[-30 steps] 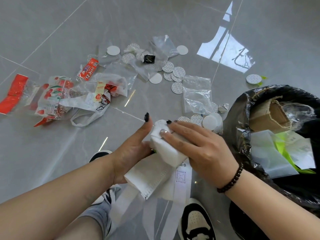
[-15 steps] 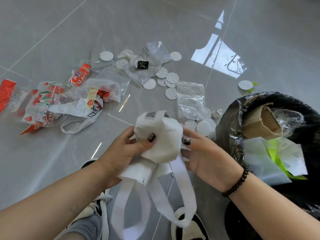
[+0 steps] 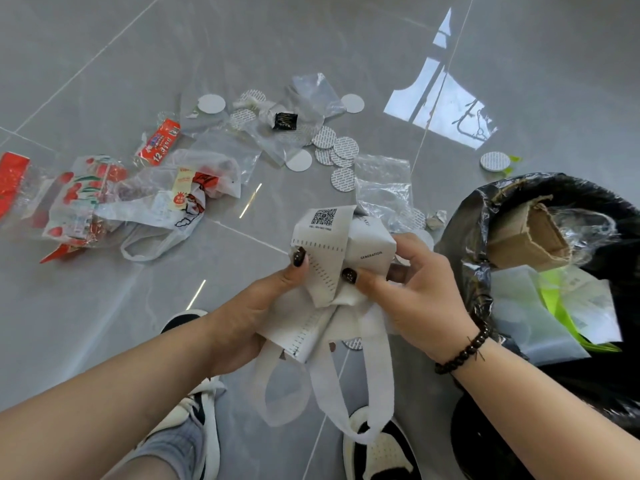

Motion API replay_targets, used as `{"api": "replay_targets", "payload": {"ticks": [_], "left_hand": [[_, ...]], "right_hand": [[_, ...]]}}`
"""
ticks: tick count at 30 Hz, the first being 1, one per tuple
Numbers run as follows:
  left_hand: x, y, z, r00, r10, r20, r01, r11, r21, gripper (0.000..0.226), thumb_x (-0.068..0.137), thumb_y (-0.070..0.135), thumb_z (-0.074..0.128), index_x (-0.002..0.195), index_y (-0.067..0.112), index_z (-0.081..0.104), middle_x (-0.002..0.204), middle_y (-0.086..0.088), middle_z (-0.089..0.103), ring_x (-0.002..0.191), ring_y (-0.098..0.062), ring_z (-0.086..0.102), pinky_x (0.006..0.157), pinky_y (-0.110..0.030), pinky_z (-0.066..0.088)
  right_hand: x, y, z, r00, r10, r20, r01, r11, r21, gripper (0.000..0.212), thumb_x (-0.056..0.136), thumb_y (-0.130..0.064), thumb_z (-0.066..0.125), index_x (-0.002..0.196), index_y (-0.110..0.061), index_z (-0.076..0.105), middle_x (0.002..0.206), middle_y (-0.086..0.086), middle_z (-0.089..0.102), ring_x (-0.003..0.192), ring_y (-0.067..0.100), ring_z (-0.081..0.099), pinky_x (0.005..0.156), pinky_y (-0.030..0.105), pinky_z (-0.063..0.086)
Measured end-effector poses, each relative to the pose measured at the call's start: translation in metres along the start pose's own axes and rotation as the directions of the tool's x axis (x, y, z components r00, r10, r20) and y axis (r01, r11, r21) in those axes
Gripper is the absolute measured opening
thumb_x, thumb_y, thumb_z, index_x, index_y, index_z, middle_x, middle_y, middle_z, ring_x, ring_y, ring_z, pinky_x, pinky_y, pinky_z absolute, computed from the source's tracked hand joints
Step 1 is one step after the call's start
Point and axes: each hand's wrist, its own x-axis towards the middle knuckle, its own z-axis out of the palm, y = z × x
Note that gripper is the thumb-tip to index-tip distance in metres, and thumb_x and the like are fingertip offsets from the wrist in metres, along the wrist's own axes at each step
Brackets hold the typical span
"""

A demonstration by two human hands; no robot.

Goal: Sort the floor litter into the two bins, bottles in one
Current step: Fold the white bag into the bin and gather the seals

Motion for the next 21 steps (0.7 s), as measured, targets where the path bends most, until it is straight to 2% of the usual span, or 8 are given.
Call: {"api": "replay_targets", "payload": {"ticks": [3, 7, 9, 11, 13, 15, 18, 21], "left_hand": [[-0.002, 0.004, 0.004, 0.996, -0.062, -0.068, 0.060, 0.998, -0.030, 0.050, 0.078, 0.073, 0.045, 0.090, 0.036, 0.077, 0.092, -0.005, 0.075, 0.076, -0.025, 0.072, 0.062, -0.037, 0.057], [0.000, 0.003, 0.006, 0.984, -0.079, -0.162, 0.085, 0.996, 0.030, 0.043, 0.081, 0.063, 0.043, 0.077, 0.036, 0.077, 0.080, -0.003, 0.074, 0.067, -0.019, 0.070, 0.058, -0.032, 0.055], [0.001, 0.001, 0.005, 0.979, -0.067, -0.192, 0.076, 0.996, 0.037, 0.045, 0.087, 0.059, 0.043, 0.078, 0.031, 0.078, 0.084, -0.007, 0.074, 0.071, -0.022, 0.070, 0.060, -0.035, 0.057], [0.001, 0.001, 0.006, 0.975, -0.069, -0.211, 0.084, 0.995, 0.062, 0.048, 0.088, 0.060, 0.043, 0.086, 0.027, 0.077, 0.092, -0.012, 0.074, 0.080, -0.029, 0.069, 0.074, -0.046, 0.056], [0.000, 0.004, 0.007, 0.970, -0.072, -0.231, 0.103, 0.987, 0.125, 0.051, 0.082, 0.066, 0.043, 0.085, 0.027, 0.077, 0.091, -0.009, 0.075, 0.081, -0.028, 0.069, 0.085, -0.049, 0.052], [0.002, 0.007, 0.007, 0.972, -0.046, -0.231, 0.088, 0.981, 0.174, 0.050, 0.082, 0.065, 0.042, 0.079, 0.030, 0.077, 0.087, -0.005, 0.076, 0.075, -0.022, 0.071, 0.079, -0.040, 0.054], [0.004, 0.008, 0.008, 0.969, -0.038, -0.246, 0.086, 0.978, 0.188, 0.048, 0.083, 0.063, 0.042, 0.077, 0.031, 0.077, 0.085, 0.000, 0.076, 0.072, -0.017, 0.071, 0.071, -0.030, 0.053], [0.002, 0.004, 0.012, 0.974, -0.070, -0.216, 0.106, 0.982, 0.159, 0.048, 0.068, 0.068, 0.045, 0.079, 0.034, 0.076, 0.085, -0.004, 0.074, 0.075, -0.022, 0.067, 0.074, -0.040, 0.054]], "right_hand": [[-0.001, 0.005, -0.003, 0.991, -0.095, -0.092, 0.083, 0.989, -0.124, 0.030, 0.074, -0.029, 0.068, 0.103, -0.029, 0.065, 0.105, 0.004, 0.058, 0.099, 0.021, 0.062, 0.080, 0.042, 0.056], [0.000, 0.005, -0.001, 0.987, -0.124, -0.101, 0.109, 0.984, -0.144, 0.033, 0.075, -0.032, 0.069, 0.107, -0.031, 0.062, 0.105, 0.004, 0.057, 0.097, 0.024, 0.062, 0.076, 0.046, 0.055], [0.004, 0.000, -0.007, 0.997, -0.073, 0.036, 0.075, 0.994, -0.076, 0.044, 0.070, -0.035, 0.072, 0.112, -0.032, 0.060, 0.111, 0.006, 0.059, 0.098, 0.030, 0.064, 0.078, 0.049, 0.056], [0.008, -0.004, -0.015, 0.972, 0.060, 0.229, -0.067, 0.998, 0.022, 0.052, 0.068, -0.025, 0.078, 0.116, -0.031, 0.059, 0.118, 0.010, 0.059, 0.093, 0.041, 0.066, 0.074, 0.056, 0.056], [0.011, -0.008, -0.021, 0.910, 0.184, 0.371, -0.225, 0.972, 0.068, 0.055, 0.071, -0.008, 0.080, 0.116, -0.028, 0.057, 0.118, 0.012, 0.061, 0.087, 0.035, 0.070, 0.065, 0.047, 0.059], [0.010, -0.007, -0.020, 0.888, 0.215, 0.407, -0.295, 0.944, 0.146, 0.061, 0.067, -0.004, 0.079, 0.118, -0.030, 0.055, 0.112, 0.008, 0.066, 0.086, 0.027, 0.070, 0.060, 0.039, 0.057], [0.009, -0.002, -0.014, 0.940, 0.116, 0.320, -0.194, 0.955, 0.223, 0.058, 0.064, -0.006, 0.072, 0.117, -0.027, 0.058, 0.106, 0.003, 0.070, 0.094, 0.021, 0.069, 0.066, 0.034, 0.057], [0.008, 0.002, -0.015, 0.964, -0.034, 0.265, -0.012, 0.986, 0.168, 0.054, 0.069, -0.006, 0.071, 0.117, -0.027, 0.059, 0.113, -0.003, 0.069, 0.110, 0.016, 0.064, 0.084, 0.033, 0.055]]}}
